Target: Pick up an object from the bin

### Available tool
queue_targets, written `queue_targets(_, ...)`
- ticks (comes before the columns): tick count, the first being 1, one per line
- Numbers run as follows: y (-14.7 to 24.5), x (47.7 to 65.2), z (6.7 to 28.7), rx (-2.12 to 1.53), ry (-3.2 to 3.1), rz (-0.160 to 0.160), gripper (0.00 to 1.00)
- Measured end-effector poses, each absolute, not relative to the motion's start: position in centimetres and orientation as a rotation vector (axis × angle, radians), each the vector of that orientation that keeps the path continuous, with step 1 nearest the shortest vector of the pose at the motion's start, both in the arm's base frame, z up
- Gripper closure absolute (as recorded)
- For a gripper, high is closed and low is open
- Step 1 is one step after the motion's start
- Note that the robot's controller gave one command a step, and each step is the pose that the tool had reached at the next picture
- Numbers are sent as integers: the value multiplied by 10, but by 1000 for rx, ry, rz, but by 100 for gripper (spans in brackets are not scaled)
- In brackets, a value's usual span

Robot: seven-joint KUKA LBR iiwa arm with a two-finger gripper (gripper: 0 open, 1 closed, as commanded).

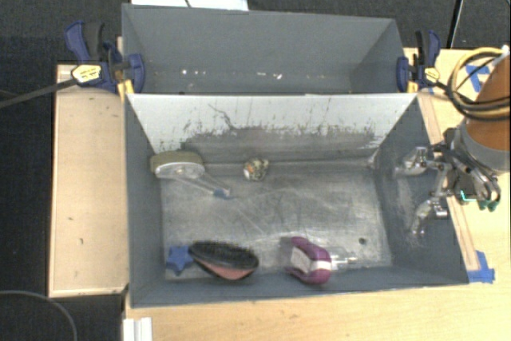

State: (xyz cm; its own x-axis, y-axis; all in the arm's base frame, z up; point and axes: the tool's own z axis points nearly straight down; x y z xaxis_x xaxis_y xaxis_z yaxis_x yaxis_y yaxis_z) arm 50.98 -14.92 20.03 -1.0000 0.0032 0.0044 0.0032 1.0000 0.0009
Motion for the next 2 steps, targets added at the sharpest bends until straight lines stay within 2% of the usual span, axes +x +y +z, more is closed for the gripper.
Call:
queue_targets(1, -30, 485, 72, 167, -3153, 2, 0)
queue_targets(2, -111, 485, 74, 533, -3122, 11, 0)
